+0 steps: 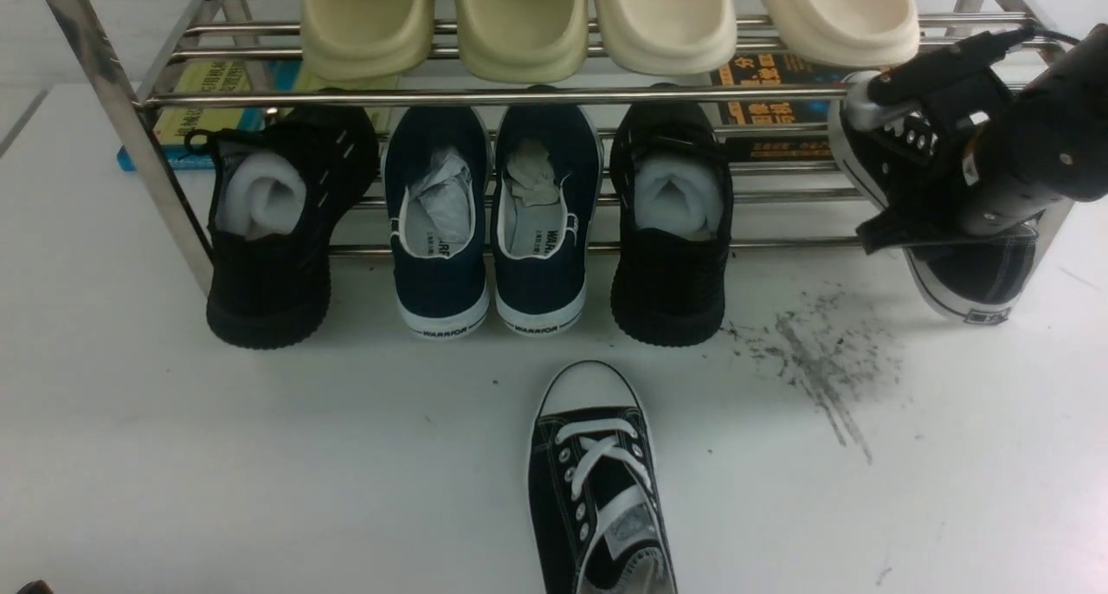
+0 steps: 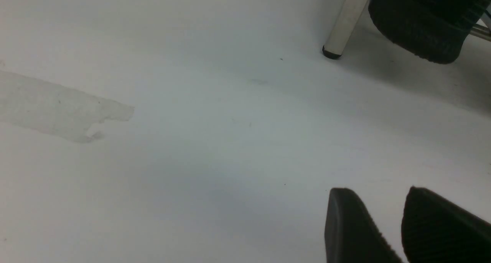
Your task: Take the shoes off the shelf with your hand on the white table.
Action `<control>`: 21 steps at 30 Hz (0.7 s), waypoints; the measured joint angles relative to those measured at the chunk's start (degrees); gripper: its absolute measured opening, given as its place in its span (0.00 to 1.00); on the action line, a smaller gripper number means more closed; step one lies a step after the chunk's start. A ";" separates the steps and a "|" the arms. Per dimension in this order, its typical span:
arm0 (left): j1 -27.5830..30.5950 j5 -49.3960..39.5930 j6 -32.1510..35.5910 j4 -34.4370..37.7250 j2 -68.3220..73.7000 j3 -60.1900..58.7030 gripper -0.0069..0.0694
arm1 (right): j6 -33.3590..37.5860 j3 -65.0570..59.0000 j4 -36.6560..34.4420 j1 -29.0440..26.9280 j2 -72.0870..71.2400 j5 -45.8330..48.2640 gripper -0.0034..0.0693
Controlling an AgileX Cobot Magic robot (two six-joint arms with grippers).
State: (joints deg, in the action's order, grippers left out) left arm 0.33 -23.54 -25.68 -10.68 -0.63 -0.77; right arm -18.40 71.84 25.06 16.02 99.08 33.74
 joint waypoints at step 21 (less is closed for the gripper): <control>0.00 0.00 0.00 0.00 0.00 0.00 0.41 | -0.06 -0.24 -8.17 7.37 -19.09 23.87 0.05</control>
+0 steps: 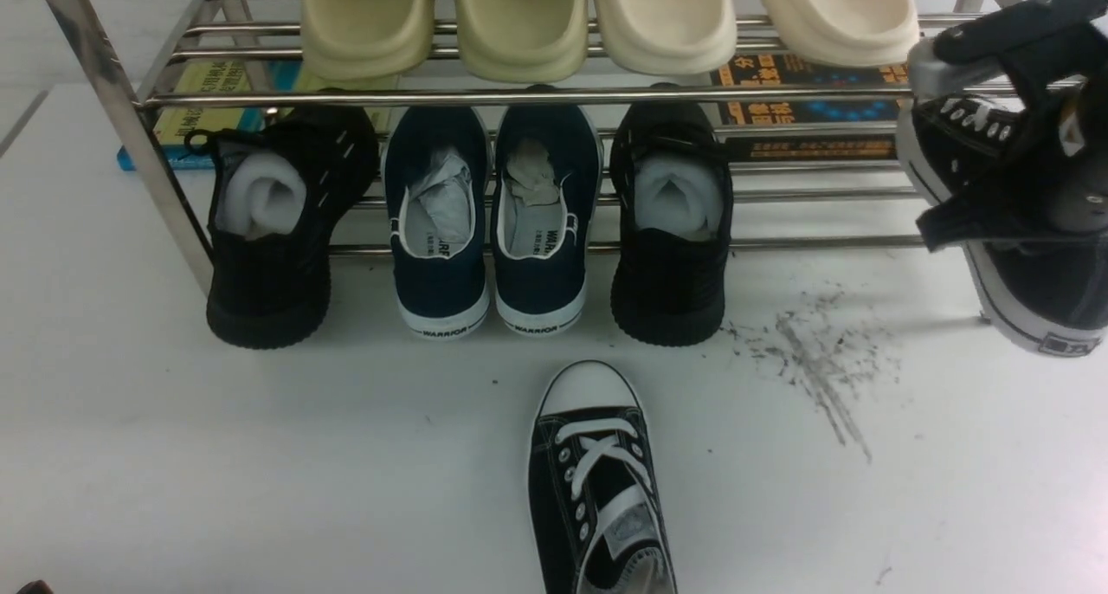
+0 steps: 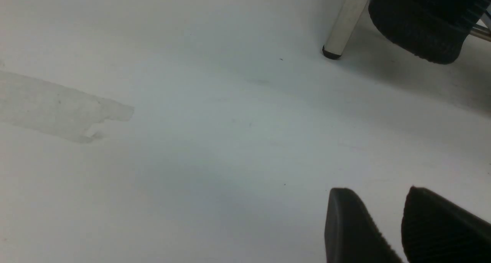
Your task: Take the shoes off the shelf with your hand on the white table.
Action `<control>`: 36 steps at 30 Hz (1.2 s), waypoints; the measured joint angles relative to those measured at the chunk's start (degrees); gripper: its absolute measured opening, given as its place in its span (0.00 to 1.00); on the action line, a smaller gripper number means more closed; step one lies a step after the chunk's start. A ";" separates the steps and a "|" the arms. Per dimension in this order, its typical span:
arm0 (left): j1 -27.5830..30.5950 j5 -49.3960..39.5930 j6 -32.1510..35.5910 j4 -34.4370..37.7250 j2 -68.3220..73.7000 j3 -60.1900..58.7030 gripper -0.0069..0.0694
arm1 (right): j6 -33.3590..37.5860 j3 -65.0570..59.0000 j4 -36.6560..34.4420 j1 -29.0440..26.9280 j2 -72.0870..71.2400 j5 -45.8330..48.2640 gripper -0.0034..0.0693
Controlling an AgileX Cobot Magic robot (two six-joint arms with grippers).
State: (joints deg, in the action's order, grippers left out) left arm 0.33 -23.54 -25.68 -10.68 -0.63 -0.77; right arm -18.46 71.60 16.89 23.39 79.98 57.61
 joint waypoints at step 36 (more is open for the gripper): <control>0.00 0.00 0.00 -0.05 0.00 0.00 0.41 | -0.27 -20.97 -27.69 22.82 1.30 -13.58 0.06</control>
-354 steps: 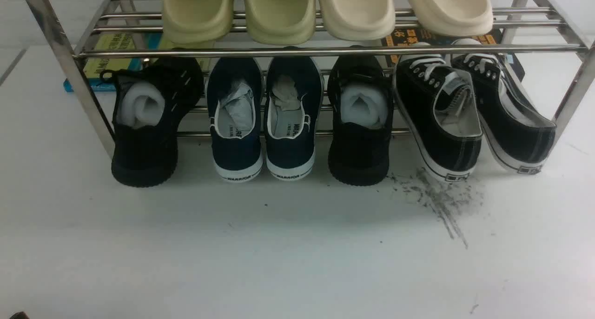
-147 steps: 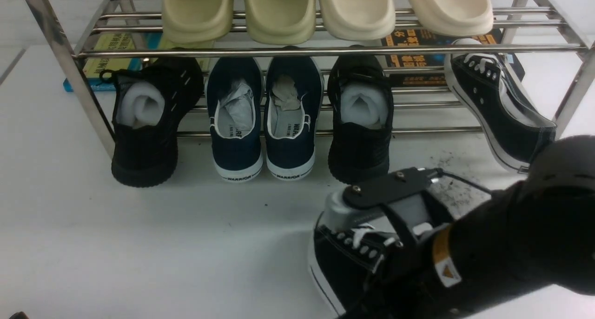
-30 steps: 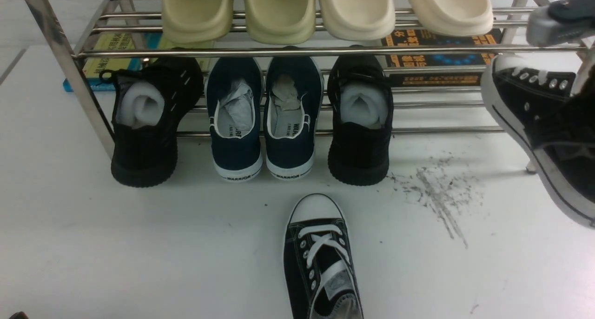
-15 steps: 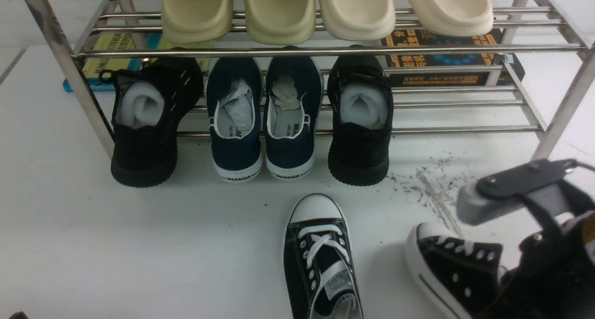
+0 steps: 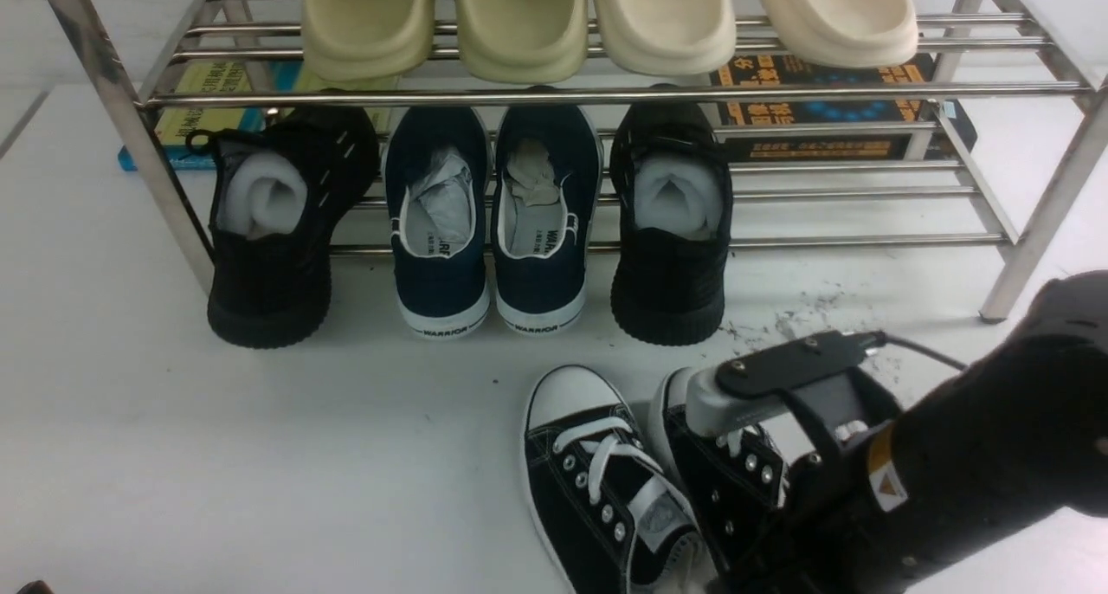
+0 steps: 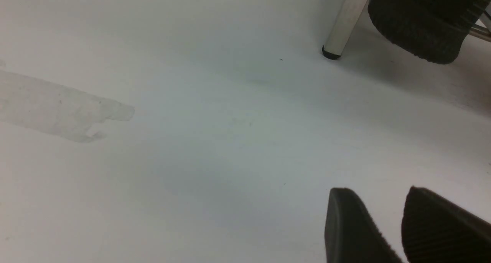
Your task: Take the shoes off the shelf with your hand on the white table.
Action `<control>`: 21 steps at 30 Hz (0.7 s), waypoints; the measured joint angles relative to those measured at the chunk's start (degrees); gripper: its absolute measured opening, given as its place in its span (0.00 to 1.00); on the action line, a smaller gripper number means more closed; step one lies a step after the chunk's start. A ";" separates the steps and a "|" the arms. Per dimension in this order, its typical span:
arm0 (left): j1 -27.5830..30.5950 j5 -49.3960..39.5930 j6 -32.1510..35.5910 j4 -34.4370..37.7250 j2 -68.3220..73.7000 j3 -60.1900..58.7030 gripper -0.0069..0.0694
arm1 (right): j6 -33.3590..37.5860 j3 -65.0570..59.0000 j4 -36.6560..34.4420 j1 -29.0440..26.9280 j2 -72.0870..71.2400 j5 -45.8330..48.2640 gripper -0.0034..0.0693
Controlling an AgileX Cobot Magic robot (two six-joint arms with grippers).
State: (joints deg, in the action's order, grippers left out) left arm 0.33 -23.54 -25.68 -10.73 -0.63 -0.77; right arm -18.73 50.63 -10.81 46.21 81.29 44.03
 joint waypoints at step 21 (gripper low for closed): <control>0.00 0.00 0.00 0.00 0.00 0.00 0.41 | -1.51 0.00 9.77 0.16 4.61 -9.64 0.08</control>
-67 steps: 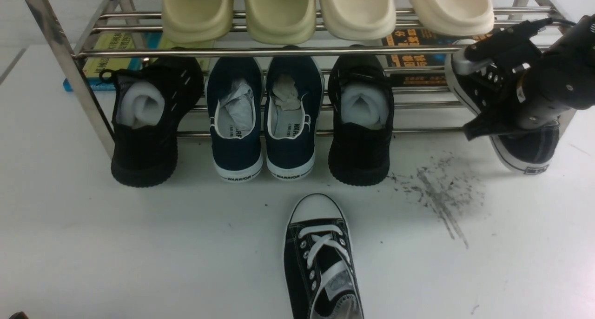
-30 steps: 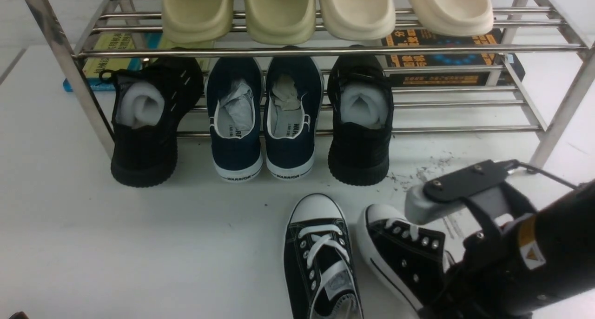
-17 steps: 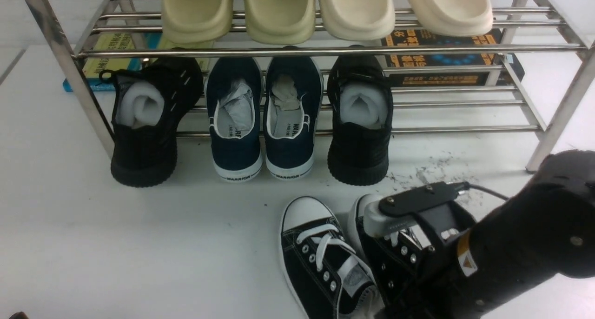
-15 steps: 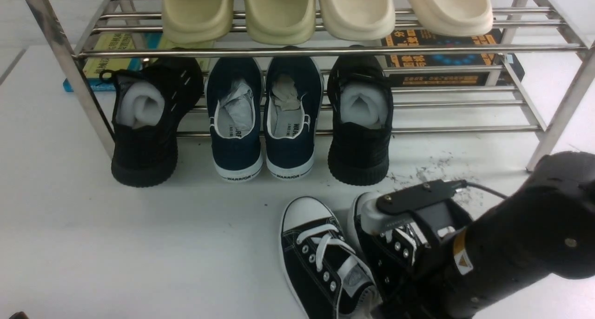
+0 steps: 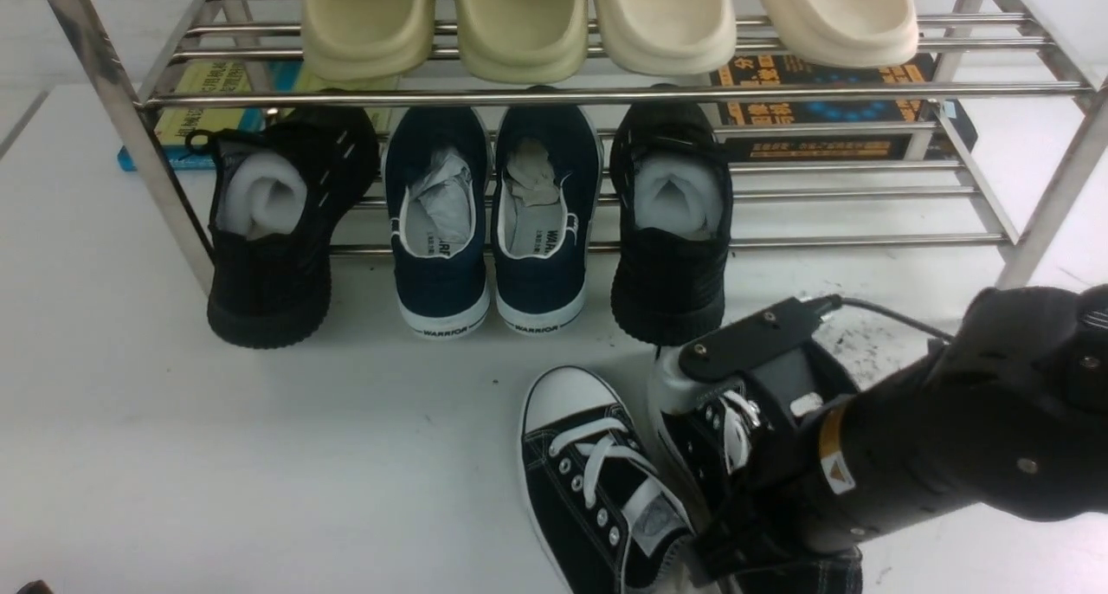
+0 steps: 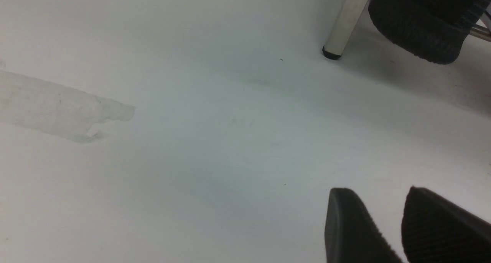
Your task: Take the shoes off the shelf with your hand on the white table.
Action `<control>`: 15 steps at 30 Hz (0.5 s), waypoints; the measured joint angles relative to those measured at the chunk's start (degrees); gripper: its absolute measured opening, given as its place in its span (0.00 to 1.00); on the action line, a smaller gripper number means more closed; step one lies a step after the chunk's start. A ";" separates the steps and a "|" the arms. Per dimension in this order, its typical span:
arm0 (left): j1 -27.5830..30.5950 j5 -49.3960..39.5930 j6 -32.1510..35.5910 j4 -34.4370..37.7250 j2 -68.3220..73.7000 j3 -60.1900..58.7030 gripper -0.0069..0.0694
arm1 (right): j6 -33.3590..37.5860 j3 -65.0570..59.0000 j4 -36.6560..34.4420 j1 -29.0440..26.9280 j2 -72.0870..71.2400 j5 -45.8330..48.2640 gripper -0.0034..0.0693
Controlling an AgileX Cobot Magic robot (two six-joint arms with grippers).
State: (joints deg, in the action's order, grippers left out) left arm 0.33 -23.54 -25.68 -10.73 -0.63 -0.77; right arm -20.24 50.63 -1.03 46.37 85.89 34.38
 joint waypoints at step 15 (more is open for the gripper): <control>0.00 0.00 0.00 0.00 0.00 0.00 0.41 | 0.30 0.06 -6.55 -0.53 3.39 1.44 0.24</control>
State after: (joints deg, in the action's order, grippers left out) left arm 0.33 -23.54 -25.68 -10.73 -0.63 -0.77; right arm -19.94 50.69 -7.58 45.84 89.28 35.83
